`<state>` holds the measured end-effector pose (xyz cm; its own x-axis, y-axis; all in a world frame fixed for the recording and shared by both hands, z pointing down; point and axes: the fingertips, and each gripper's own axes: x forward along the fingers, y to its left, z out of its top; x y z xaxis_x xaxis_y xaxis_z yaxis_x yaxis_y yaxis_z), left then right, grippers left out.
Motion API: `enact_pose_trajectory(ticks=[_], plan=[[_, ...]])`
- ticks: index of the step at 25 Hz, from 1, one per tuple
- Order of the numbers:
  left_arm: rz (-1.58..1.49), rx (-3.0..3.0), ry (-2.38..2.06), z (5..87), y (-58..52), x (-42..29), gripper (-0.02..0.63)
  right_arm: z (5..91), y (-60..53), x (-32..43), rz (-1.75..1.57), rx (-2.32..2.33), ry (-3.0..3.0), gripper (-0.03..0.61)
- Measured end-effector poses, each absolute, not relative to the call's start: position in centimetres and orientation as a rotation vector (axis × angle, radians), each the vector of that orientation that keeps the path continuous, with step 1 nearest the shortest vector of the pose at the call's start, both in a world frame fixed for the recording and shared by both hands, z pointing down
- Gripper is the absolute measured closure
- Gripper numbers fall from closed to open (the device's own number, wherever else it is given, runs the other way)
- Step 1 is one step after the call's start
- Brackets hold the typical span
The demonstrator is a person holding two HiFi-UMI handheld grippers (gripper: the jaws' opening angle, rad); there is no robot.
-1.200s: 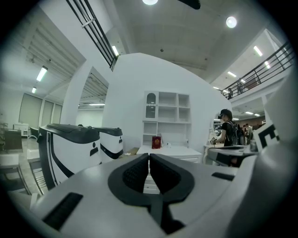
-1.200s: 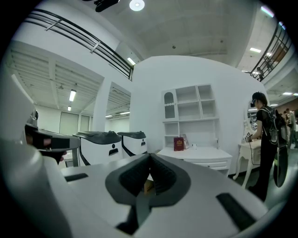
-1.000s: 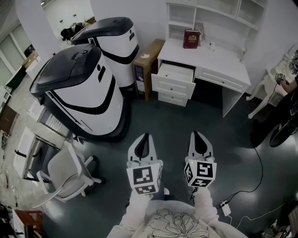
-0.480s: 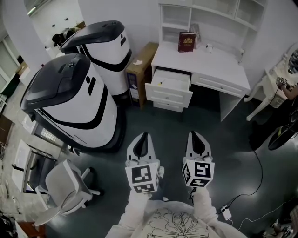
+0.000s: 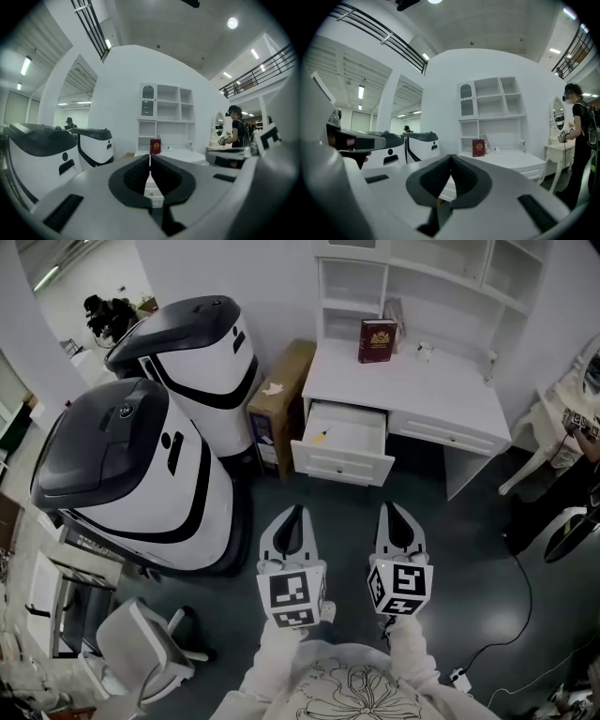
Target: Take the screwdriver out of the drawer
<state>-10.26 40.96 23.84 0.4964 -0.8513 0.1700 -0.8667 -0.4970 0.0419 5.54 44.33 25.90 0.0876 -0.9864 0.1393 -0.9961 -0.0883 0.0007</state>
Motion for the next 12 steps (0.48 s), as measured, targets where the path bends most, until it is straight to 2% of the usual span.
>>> enact_pose_trajectory(ticks=[12], plan=[[0.247,2.565,-1.476,26.3,33.7,-10.1,0.603,28.0,37.0,5.6,0.205,2.210,-2.027,0.575]])
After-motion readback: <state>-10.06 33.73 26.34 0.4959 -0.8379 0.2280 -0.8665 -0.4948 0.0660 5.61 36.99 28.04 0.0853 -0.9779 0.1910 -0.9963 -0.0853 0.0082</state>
